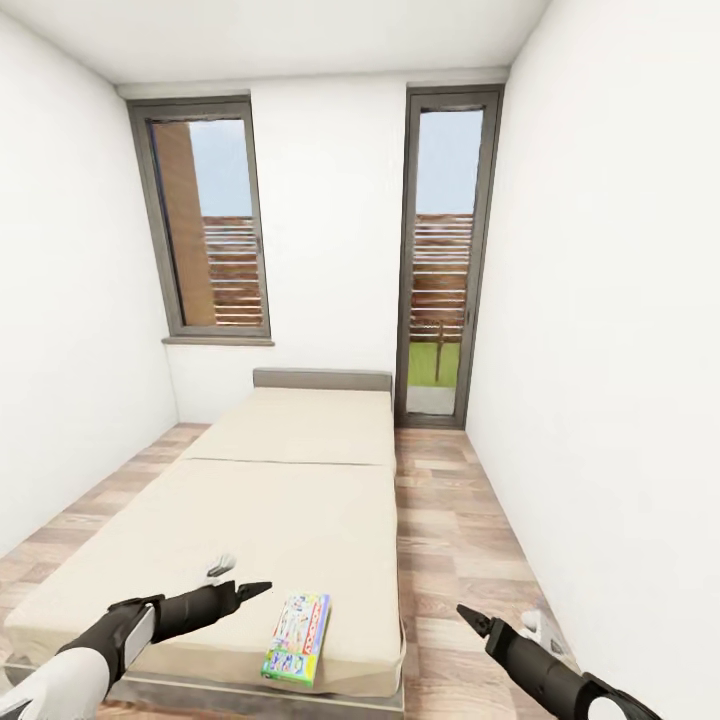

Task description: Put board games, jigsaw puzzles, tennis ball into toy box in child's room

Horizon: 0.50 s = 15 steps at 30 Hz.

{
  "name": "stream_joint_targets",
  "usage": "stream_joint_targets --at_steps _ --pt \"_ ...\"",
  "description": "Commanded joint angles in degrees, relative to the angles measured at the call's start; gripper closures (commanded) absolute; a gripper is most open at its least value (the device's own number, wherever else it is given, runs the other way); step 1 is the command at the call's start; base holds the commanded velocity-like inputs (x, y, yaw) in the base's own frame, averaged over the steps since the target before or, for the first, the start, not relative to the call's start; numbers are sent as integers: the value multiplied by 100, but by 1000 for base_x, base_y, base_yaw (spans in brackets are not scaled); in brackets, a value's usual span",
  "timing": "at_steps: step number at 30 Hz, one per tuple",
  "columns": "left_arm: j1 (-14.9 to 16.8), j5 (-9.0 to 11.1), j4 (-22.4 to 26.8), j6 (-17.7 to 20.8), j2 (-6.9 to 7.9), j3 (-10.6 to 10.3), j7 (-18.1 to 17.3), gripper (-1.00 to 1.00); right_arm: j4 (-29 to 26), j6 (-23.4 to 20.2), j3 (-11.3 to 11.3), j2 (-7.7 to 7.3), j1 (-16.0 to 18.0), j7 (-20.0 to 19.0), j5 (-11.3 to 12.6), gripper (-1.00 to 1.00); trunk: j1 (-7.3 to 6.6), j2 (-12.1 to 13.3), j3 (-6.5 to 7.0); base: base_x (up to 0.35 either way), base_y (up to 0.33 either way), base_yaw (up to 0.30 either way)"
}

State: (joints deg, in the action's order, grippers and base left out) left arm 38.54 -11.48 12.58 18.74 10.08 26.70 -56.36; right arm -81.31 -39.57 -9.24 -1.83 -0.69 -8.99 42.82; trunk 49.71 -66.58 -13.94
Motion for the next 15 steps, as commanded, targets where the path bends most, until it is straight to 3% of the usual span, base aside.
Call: stream_joint_targets --at_steps 1,6,11,15 --pt "4 -46 7 71 12 179 -52 -100 28 -44 -8 -10 39 -97 200 -100 23 -46 -25 0 0 0" --pt "4 -57 11 451 134 584 -476 -100 134 -94 -18 -44 137 -239 1155 -100 133 -246 -114 0 0 0" --pt "0 -66 15 761 282 697 -944 -100 293 -209 -170 -110 166 -293 1598 -100 243 -447 -204 0 0 0" --pt "0 -65 16 830 317 717 -1075 -100 413 -295 -458 -155 166 -321 1708 -100 331 -607 -276 0 0 0"
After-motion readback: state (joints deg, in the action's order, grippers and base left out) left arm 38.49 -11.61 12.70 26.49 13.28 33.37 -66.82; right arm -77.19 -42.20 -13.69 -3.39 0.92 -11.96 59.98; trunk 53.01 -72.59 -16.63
